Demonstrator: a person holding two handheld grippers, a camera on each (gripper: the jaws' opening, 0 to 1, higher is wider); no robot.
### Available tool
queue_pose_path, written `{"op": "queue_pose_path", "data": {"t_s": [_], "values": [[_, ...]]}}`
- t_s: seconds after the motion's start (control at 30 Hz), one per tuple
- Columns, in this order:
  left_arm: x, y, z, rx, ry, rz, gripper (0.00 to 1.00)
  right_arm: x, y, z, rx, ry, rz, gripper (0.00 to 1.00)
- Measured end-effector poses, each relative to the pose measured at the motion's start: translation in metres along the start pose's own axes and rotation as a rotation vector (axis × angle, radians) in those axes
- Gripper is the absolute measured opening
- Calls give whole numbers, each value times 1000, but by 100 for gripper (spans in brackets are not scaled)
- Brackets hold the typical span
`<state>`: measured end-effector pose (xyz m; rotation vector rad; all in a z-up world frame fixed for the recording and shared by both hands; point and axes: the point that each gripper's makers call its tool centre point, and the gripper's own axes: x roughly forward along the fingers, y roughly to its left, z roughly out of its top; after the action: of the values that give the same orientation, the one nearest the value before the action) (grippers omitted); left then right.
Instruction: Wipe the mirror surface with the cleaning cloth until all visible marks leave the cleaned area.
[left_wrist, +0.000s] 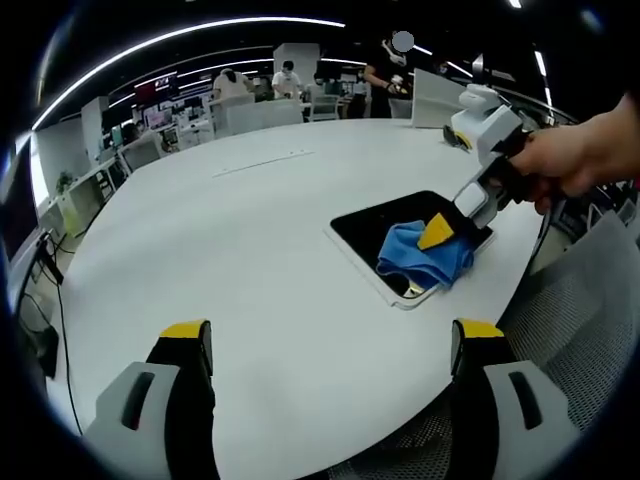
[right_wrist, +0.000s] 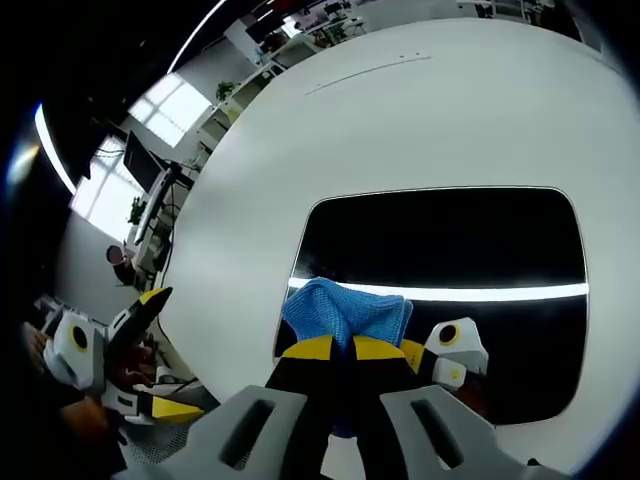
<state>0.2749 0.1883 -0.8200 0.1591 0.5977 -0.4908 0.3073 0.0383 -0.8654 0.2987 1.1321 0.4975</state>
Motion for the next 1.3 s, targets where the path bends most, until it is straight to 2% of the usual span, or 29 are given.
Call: {"op": "queue_pose_path", "data": {"t_s": [0.57, 0.87, 1.3], "values": [[1, -1, 1, 8, -2, -6, 98, -2, 2, -12, 22, -2, -1, 0], [1, -2, 1, 7, 0, -9, 97, -2, 5, -20, 4, 11, 0, 0], [1, -1, 1, 8, 1, -8, 97, -6, 4, -21, 2, 20, 8, 0]]}}
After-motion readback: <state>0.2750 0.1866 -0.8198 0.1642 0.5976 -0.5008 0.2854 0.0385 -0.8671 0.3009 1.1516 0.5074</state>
